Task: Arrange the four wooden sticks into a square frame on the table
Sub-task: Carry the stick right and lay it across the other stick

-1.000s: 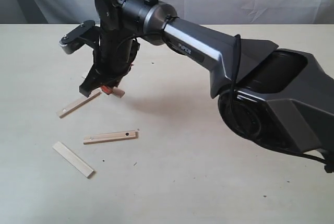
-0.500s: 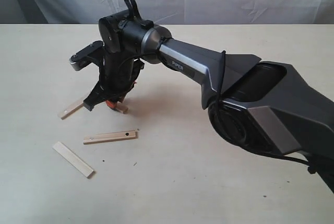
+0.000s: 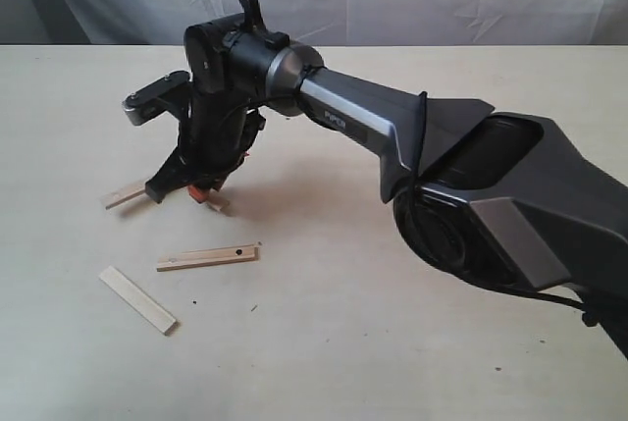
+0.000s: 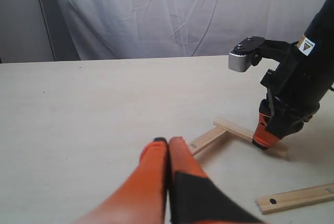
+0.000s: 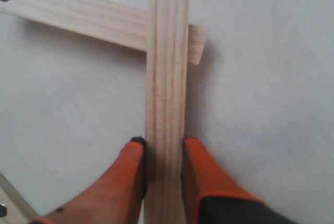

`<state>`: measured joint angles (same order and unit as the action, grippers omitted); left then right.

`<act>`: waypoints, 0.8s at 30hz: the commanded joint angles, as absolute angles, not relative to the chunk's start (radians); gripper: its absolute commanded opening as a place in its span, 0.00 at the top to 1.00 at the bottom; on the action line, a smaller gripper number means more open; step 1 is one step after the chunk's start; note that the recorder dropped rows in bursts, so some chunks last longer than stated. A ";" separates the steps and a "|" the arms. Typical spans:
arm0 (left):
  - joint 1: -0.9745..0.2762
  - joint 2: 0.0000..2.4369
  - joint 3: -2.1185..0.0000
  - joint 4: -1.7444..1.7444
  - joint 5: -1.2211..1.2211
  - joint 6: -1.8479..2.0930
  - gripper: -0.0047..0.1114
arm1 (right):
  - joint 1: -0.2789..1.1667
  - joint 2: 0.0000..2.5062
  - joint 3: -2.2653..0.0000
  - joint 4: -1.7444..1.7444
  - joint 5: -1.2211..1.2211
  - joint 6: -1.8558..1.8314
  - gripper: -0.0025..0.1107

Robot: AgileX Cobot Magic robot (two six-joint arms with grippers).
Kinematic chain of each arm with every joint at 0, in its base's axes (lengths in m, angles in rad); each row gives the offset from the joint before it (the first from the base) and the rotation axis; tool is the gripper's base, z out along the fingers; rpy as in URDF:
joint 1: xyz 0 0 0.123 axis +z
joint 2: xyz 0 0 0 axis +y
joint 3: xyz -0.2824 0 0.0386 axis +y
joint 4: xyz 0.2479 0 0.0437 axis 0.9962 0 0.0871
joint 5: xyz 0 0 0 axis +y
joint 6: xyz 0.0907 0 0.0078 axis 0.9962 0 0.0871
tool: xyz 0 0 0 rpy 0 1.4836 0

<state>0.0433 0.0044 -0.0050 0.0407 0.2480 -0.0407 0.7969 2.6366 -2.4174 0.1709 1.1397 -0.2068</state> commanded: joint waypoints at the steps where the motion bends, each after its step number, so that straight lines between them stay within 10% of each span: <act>1: 0.038 0.000 0.000 0.042 0.236 -0.042 0.96 | 0.779 2.601 -2.419 0.061 1.180 -0.205 0.98; 11: 0.038 0.000 0.000 0.042 0.236 -0.042 0.96 | 0.514 2.378 -2.069 0.119 1.221 -0.134 0.98; 16: 0.038 0.000 0.000 0.042 0.236 -0.042 0.96 | 0.478 2.214 -1.643 0.131 0.849 0.179 0.98; 24: 0.038 0.000 0.000 0.042 0.236 -0.042 0.96 | 0.480 2.216 -1.607 0.121 0.827 0.264 0.98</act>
<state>0.0433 0.0044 -0.0050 0.0407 0.2480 -0.0407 0.4832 2.2198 -1.6129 0.1352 0.8424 0.2504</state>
